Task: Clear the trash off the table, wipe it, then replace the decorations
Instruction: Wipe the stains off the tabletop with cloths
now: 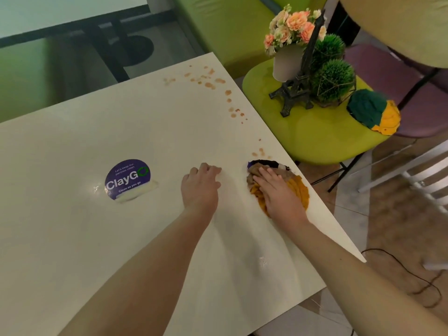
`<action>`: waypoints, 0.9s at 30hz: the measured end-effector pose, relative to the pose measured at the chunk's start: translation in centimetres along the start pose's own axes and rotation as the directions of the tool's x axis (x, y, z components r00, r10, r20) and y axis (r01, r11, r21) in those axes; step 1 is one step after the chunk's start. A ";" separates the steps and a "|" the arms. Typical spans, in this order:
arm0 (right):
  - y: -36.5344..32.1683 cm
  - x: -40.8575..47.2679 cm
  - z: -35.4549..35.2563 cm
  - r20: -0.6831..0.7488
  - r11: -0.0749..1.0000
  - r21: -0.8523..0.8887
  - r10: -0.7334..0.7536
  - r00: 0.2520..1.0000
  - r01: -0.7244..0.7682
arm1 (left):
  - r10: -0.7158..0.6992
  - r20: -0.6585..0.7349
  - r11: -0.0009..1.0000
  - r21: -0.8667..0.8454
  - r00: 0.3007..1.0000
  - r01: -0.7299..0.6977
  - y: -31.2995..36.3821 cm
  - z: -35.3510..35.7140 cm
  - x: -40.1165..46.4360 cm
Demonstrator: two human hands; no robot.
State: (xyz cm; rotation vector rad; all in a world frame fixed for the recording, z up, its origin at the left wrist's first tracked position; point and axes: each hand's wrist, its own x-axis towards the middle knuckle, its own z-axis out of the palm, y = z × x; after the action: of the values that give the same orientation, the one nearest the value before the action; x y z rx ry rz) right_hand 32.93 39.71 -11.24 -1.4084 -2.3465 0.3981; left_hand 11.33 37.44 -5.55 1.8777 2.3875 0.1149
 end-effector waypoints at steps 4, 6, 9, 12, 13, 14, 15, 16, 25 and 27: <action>0.5 1.8 -0.5 -0.064 0.975 0.073 0.214 0.975 -0.209 | 0.002 0.005 1.000 0.017 1.000 -0.002 0.1 -0.1 0.0; -1.3 0.4 -0.2 -0.096 0.962 0.112 0.259 0.961 -0.248 | -0.008 0.001 1.000 0.021 1.000 0.008 0.2 -0.2 0.1; -3.2 -3.1 -0.4 -0.140 0.975 0.065 0.221 0.965 -0.214 | -0.011 0.002 1.000 0.021 1.000 0.011 0.3 -0.2 0.1; -2.4 -2.8 -0.9 -0.170 0.989 -0.015 0.139 0.976 -0.144 | -0.015 0.002 1.000 0.015 1.000 0.015 0.4 -0.1 0.0; -2.1 -1.9 -1.1 -0.173 0.990 -0.036 0.129 0.976 -0.137 | -0.014 0.005 1.000 0.019 1.000 0.013 0.4 -0.1 -0.1; -1.9 -0.8 -1.2 -0.179 0.987 -0.059 0.136 0.974 -0.149 | -0.012 0.004 1.000 0.021 1.000 0.012 0.5 -0.1 -0.1; -1.8 0.4 -1.2 -0.183 0.982 -0.076 0.157 0.970 -0.174 | -0.013 0.003 1.000 0.021 1.000 0.013 0.5 0.0 -0.1; -1.8 1.5 -1.3 -0.177 0.975 -0.085 0.189 0.966 -0.207 | -0.017 0.002 1.000 0.019 1.000 0.017 0.5 0.0 0.0; -3.4 -3.6 -1.4 -0.207 0.976 -0.095 0.172 0.963 -0.195 | -0.027 0.017 1.000 -0.002 0.999 0.027 0.3 -0.1 0.2; -2.9 -3.1 -1.7 -0.200 0.983 -0.103 0.132 0.971 -0.155 | -0.031 0.024 0.999 -0.015 0.999 0.031 0.3 -0.1 0.1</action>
State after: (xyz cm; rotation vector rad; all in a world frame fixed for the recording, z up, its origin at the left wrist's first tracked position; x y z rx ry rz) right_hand 32.75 35.72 -9.07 -1.6011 -2.1511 0.1546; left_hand 11.56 37.59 -5.46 1.8248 2.3922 0.1075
